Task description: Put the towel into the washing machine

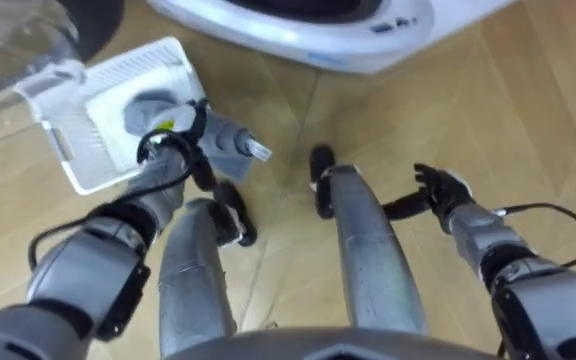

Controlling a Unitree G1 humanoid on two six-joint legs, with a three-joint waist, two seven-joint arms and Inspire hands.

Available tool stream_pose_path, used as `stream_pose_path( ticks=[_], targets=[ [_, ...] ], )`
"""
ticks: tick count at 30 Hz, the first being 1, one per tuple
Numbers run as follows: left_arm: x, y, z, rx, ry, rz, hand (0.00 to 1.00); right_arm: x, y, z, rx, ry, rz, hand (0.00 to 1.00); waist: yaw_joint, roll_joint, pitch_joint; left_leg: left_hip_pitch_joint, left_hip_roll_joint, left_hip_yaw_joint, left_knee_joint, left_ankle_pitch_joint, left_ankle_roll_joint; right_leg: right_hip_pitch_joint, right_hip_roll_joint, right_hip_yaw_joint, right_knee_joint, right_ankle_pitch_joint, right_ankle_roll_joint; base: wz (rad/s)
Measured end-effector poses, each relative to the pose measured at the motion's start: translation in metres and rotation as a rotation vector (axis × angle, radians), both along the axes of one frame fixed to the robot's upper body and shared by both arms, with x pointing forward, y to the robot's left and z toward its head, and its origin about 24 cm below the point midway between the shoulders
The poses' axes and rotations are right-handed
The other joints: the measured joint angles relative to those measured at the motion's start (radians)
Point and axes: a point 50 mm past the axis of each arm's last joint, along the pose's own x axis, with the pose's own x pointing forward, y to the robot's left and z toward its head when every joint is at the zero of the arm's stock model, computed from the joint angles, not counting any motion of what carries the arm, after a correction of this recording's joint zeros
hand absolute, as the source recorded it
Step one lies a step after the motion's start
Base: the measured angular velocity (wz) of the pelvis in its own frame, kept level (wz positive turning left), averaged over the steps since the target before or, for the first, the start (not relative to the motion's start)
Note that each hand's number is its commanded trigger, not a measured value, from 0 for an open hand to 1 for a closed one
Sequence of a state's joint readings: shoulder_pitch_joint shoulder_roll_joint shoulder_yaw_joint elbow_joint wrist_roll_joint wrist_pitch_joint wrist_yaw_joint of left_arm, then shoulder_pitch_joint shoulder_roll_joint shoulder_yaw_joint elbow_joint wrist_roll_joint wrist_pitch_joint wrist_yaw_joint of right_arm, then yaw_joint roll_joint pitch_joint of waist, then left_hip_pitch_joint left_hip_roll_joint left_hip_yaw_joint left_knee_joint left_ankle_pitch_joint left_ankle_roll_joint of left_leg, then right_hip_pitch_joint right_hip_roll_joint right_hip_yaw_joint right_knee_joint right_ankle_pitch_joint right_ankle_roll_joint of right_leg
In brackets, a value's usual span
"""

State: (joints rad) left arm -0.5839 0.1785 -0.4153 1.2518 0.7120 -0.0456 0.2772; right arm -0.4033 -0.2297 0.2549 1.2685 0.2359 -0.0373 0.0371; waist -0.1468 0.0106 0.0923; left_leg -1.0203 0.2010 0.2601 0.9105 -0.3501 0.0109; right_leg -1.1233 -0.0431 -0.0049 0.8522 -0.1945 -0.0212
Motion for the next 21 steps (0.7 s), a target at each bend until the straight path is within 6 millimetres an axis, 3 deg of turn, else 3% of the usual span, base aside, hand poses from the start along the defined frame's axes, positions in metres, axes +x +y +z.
stream_pose_path(
  ticks=[9, 16, 18, 19, 20, 21],
  targets=[
    [0.027, -0.013, 0.03, 0.167, -0.121, -0.197, 0.0, 0.027, 0.01, 0.021, 0.073, -0.16, 0.025, 0.0, -0.068, 0.005, 0.0065, -0.156, -0.005, -0.005, 0.071, -0.009, 0.014, -0.158, -0.022, -0.005, 0.082, -0.015, -0.002, 0.05],
    [0.031, -0.015, 0.036, 0.223, -0.142, -0.259, 0.0, 0.032, 0.01, 0.028, 0.14, -0.204, 0.014, 0.0, -0.079, 0.006, 0.0068, -0.235, 0.003, -0.022, 0.123, -0.033, 0.018, -0.226, -0.026, -0.021, 0.127, -0.041, -0.003, 0.03],
    [0.031, -0.012, 0.036, 0.244, -0.14, -0.265, 0.38, 0.034, 0.013, 0.03, 0.159, -0.214, 0.032, 0.0, -0.088, 0.006, 0.0069, -0.254, 0.002, -0.026, 0.136, -0.039, 0.018, -0.243, -0.028, -0.022, 0.139, -0.047, -0.002, 0.02],
    [0.03, -0.008, 0.036, 0.256, -0.136, -0.263, 0.77, 0.036, 0.014, 0.032, 0.168, -0.222, 0.039, 0.0, -0.097, 0.005, 0.0071, -0.264, 0.002, -0.028, 0.147, -0.044, 0.018, -0.251, -0.029, -0.023, 0.149, -0.052, -0.001, 0.04],
    [0.03, -0.007, 0.036, 0.262, -0.135, -0.265, 0.92, 0.036, 0.015, 0.032, 0.175, -0.225, 0.039, 0.0, -0.098, 0.004, 0.0069, -0.269, 0.002, -0.031, 0.153, -0.047, 0.016, -0.256, -0.029, -0.023, 0.154, -0.054, -0.001, 0.0],
    [0.031, -0.005, 0.036, 0.277, -0.133, -0.27, 1.0, 0.037, 0.015, 0.033, 0.183, -0.227, 0.034, 0.0, -0.098, 0.004, 0.007, -0.278, 0.002, -0.036, 0.16, -0.052, 0.017, -0.262, -0.029, -0.026, 0.156, -0.056, -0.002, -0.04]
  ],
)
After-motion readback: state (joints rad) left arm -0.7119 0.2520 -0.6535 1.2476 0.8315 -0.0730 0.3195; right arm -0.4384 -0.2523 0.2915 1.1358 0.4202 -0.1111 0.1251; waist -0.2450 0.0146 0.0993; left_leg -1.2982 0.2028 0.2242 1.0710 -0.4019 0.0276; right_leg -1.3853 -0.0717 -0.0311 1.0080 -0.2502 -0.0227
